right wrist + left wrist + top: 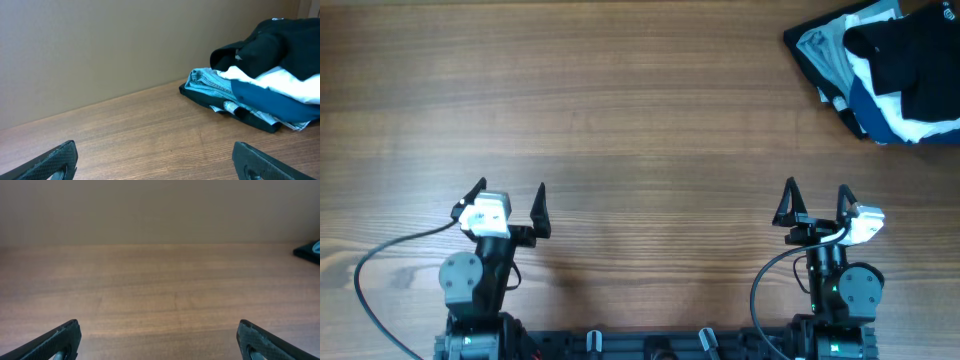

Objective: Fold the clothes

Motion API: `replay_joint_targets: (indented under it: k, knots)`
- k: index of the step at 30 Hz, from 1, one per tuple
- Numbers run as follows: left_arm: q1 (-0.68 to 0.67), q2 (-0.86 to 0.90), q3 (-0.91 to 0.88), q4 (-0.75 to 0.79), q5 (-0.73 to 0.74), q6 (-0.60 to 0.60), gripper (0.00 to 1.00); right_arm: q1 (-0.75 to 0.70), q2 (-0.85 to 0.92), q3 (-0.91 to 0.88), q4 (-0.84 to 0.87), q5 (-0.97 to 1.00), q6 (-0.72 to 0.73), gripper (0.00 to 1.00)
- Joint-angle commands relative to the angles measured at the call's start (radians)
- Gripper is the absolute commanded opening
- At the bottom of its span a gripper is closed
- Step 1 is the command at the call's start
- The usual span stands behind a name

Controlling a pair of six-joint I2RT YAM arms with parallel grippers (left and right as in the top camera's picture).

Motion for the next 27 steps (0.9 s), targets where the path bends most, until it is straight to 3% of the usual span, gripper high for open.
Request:
replay_joint_targets:
  k: [1,10,27]
  knots:
    - [0.021,-0.099,-0.049,0.007,0.014,0.014,1.00,0.000,-0.005,-0.001,0.005,0.016,0.014,1.00]
    - [0.028,-0.280,-0.070,-0.133,0.015,0.008,1.00,0.000,-0.005,-0.001,0.005,0.016,0.014,1.00]
    - [0.028,-0.278,-0.070,-0.132,0.013,-0.040,1.00,0.000,-0.005,-0.001,0.005,0.016,0.014,1.00]
